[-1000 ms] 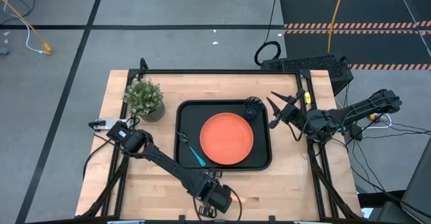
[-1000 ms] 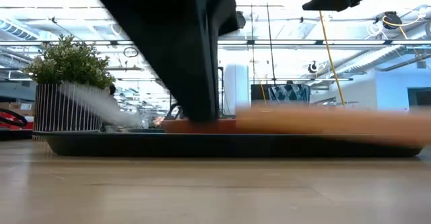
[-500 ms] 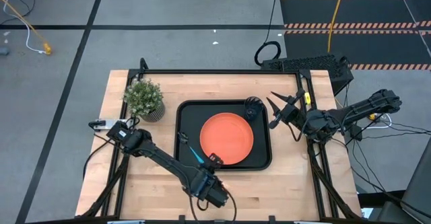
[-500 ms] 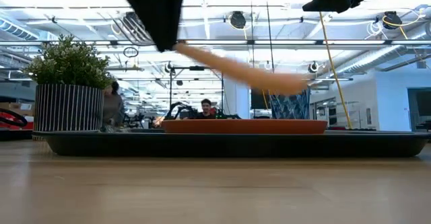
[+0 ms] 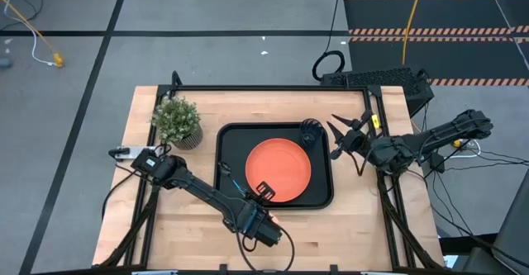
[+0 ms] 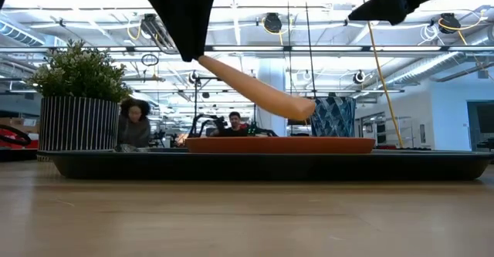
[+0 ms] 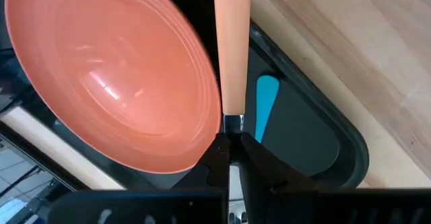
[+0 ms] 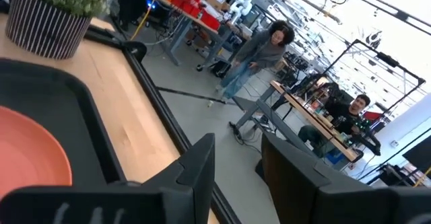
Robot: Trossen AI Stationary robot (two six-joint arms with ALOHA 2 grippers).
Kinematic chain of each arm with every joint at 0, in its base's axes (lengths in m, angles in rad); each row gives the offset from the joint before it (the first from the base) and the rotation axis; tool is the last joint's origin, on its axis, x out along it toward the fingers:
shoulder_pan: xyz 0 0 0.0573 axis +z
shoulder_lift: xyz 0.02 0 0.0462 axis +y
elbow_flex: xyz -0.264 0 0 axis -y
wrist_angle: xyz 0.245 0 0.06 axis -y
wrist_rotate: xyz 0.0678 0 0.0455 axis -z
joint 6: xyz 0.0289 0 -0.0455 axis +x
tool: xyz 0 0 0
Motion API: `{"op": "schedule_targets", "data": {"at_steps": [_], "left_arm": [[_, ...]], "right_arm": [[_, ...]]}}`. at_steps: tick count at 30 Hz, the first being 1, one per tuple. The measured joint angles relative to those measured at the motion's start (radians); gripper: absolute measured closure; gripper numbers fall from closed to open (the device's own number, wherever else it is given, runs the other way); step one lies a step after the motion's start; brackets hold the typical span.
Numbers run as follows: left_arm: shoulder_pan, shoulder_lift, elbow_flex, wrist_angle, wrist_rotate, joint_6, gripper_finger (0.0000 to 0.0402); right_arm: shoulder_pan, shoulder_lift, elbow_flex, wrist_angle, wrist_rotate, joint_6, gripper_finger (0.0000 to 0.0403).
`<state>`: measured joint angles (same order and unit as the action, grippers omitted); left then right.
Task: Pick and place plate/cup/fork/spoon on tray
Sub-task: Put the light orange fork on the black serving tray
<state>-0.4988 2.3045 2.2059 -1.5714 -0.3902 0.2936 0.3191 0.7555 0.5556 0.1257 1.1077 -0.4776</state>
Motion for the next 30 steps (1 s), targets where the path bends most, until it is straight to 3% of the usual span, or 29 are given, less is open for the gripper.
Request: {"op": "schedule_targets", "data": {"at_steps": [6,12,17,20,24,30], "left_arm": [[-0.001,-0.059,0.000,0.015,0.037,-0.024,0.0390],[-0.008,-0.167,0.000,0.271,0.073,0.057,0.0390],[0.007,-0.219,-0.025,0.234,0.106,0.133,0.0390],[0.025,-0.252,-0.109,0.303,0.189,0.159,0.0390],[0.031,-0.334,-0.296,0.605,0.299,0.187,0.0390],[0.038,-0.474,-0.577,0.965,0.323,0.188,0.0390]], "right_arm": [[0.000,-0.001,0.000,-0.065,0.022,0.058,0.0289],[0.000,-0.009,0.000,-0.092,0.022,0.098,0.0289],[0.000,-0.011,0.000,-0.033,0.020,0.094,0.0289],[0.000,-0.011,0.000,0.003,0.019,0.086,0.0289],[0.000,-0.011,0.000,0.066,0.018,0.040,0.0289],[0.000,-0.011,0.000,0.084,0.018,0.017,0.0289]]}}
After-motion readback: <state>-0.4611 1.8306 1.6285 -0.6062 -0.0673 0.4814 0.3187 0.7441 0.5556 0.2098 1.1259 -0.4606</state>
